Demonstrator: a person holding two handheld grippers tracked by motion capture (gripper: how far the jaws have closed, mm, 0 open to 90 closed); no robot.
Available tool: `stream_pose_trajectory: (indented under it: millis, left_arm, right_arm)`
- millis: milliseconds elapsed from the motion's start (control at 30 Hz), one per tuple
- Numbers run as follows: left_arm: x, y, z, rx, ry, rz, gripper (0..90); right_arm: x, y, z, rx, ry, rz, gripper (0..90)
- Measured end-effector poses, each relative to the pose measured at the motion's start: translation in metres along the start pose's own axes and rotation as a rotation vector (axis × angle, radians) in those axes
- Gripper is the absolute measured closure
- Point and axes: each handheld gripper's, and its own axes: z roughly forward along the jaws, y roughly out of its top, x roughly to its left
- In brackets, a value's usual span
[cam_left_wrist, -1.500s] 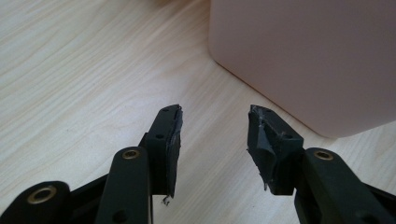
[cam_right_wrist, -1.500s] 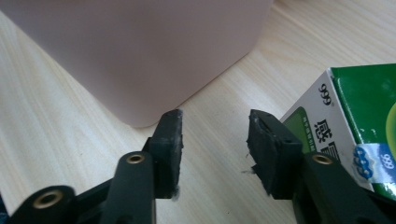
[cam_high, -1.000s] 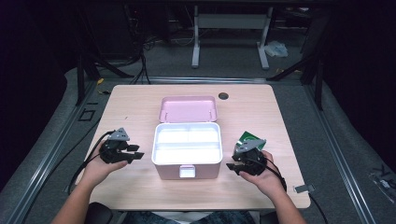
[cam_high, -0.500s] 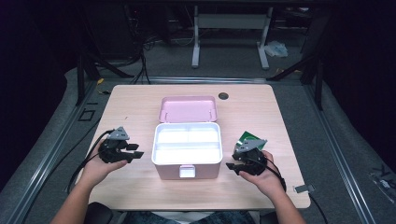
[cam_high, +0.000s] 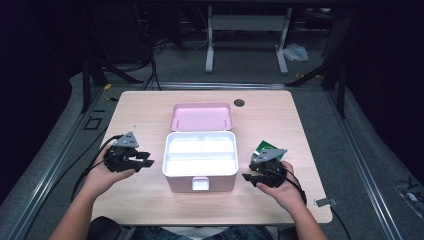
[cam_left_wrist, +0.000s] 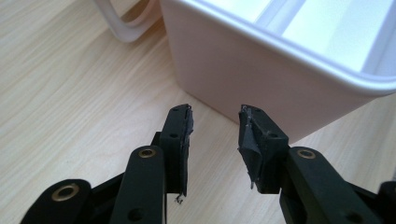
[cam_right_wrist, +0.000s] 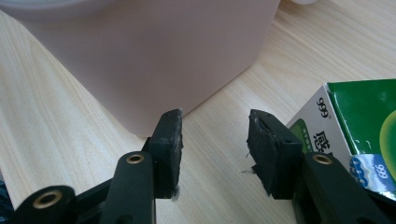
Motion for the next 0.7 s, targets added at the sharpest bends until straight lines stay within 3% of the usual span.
stream_pose_trajectory:
  millis: [167,500,700]
  left_arm:
    - [-0.002,0.012,-0.002,0.01,-0.021,0.029,65.9]
    - [-0.008,0.046,-0.008,0.105,-0.031,0.144,67.7]
    - [-0.008,0.058,-0.01,0.125,-0.05,0.168,69.1]
  right_arm:
    - [0.0,0.0,-0.001,-0.003,0.001,0.002,54.9]
    - [0.0,0.0,0.0,0.003,0.004,-0.002,54.9]
    - [0.0,0.0,-0.001,0.0,0.003,-0.002,54.9]
